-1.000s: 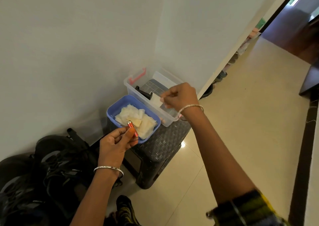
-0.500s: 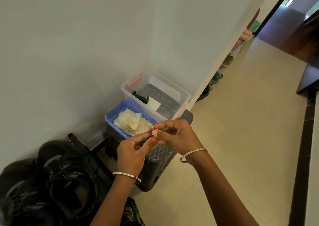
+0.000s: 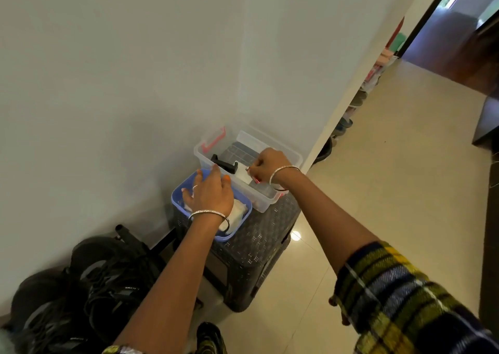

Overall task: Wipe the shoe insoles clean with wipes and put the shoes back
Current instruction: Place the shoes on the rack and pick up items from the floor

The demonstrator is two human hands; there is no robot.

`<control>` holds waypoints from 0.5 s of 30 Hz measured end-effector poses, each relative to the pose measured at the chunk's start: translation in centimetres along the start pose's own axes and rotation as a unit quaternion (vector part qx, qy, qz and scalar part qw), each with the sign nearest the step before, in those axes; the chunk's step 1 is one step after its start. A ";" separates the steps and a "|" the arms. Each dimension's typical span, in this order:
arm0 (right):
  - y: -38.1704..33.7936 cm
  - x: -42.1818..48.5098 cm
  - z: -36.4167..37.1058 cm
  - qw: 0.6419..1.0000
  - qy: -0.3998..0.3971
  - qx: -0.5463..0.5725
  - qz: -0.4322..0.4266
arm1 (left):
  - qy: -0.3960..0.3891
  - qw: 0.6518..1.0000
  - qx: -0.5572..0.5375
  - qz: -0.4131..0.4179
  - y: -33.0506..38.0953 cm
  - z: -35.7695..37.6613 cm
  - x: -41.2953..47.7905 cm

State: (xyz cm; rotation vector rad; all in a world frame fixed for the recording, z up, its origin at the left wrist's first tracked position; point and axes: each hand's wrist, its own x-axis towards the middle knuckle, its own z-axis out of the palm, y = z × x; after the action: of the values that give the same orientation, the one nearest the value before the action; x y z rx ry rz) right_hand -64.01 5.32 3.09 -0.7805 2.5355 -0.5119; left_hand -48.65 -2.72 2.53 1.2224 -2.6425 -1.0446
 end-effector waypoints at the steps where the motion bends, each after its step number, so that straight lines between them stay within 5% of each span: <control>1: 0.2 0.9 0.5 0.999 -0.030 -0.038 0.013 | -0.006 1.000 -0.003 0.004 -0.1 0.2 0.4; 5: 0.5 2.9 1.7 0.991 -0.080 -0.106 0.027 | -0.013 1.000 0.003 0.025 -0.5 0.5 1.4; 10: -0.2 4.5 2.7 0.991 -0.116 -0.013 0.066 | -0.027 0.998 0.033 0.042 -0.3 -0.5 1.6; 15: -0.8 4.7 4.1 0.997 -0.057 -0.037 0.046 | -0.058 0.994 0.066 0.057 -0.3 -1.7 1.5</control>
State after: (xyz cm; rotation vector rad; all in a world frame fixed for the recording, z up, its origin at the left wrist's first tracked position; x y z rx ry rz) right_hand -65.13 0.98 -1.36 -0.6951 2.4823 -0.3354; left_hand -48.98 -4.82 3.31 1.0459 -2.8741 -0.9652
